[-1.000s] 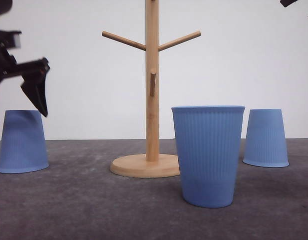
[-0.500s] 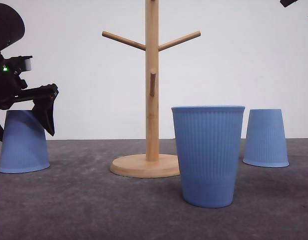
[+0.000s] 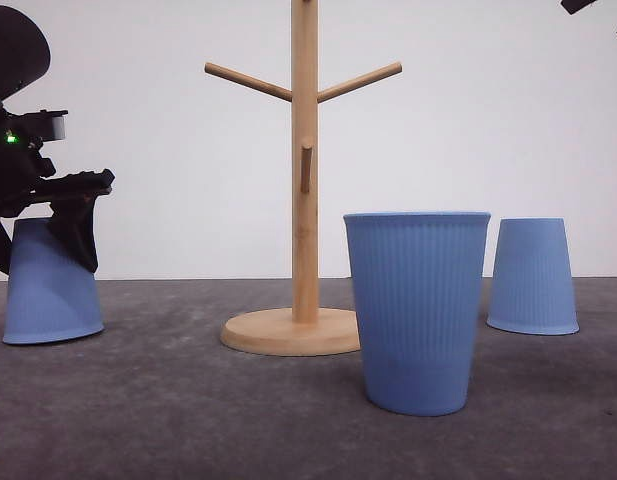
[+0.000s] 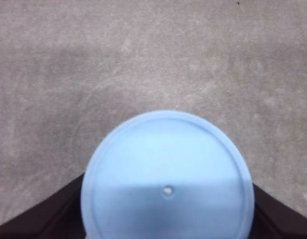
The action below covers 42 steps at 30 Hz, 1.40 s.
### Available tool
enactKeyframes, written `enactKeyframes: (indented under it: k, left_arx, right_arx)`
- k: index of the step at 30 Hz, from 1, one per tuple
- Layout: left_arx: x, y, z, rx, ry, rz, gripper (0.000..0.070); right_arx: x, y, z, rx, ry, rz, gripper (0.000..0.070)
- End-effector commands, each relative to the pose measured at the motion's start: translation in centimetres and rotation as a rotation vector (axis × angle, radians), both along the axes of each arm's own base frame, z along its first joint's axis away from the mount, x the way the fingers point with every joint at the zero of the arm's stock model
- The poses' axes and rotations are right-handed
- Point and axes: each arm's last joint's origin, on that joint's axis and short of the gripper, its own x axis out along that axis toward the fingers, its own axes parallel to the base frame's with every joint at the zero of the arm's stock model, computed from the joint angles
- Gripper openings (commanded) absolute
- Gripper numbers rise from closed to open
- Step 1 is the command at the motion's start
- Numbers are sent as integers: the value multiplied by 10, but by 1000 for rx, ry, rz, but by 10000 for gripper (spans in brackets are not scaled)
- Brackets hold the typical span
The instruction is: Place three cups
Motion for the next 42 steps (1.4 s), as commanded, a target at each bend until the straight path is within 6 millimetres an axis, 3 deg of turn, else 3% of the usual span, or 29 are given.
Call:
enactKeyframes:
  k: [1, 9, 18, 28, 42]
  left_arx:
    - [-1, -1, 3, -11, 9, -13, 352]
    - [-24, 0, 39, -123, -43, -42, 353]
    - [-52, 4, 82, -503, -102, -44, 352]
    - [-53, 12, 120, -905, -230, -24, 353]
    - [-49, -8, 126, -935, -293, -54, 352]
  right_arx:
    - [1, 1, 4, 14, -6, 1, 460]
    - [0, 1, 4, 14, -6, 1, 460]
    - [1, 1, 4, 14, -6, 1, 460]
    - [1, 1, 4, 17, -14, 1, 460]
    - [1, 1, 5, 21, -26, 1, 460]
